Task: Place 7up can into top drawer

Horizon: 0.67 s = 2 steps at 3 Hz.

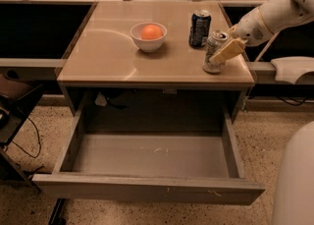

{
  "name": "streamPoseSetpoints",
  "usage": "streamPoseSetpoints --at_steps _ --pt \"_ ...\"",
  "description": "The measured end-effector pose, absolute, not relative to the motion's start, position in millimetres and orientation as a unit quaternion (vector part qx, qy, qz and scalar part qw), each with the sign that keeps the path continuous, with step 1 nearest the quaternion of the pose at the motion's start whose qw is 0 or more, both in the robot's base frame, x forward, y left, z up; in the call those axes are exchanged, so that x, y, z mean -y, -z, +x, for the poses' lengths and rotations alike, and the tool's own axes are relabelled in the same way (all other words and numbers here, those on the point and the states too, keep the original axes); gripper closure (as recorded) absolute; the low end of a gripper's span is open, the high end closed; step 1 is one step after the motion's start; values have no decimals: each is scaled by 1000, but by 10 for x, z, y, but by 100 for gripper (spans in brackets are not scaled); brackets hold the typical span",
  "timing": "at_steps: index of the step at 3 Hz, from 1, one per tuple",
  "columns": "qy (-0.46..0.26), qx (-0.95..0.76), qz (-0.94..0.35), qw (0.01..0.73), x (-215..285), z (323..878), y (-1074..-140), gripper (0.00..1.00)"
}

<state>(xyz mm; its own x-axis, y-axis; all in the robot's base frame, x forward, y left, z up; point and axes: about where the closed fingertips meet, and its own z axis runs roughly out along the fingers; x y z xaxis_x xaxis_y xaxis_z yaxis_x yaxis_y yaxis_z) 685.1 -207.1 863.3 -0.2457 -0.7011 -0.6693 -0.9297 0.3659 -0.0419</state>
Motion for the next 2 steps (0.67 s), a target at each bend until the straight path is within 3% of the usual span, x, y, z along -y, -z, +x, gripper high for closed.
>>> streamPoseSetpoints --at_steps 2 --pt "-186 -767 -532 308 2071 6851 -8633 89"
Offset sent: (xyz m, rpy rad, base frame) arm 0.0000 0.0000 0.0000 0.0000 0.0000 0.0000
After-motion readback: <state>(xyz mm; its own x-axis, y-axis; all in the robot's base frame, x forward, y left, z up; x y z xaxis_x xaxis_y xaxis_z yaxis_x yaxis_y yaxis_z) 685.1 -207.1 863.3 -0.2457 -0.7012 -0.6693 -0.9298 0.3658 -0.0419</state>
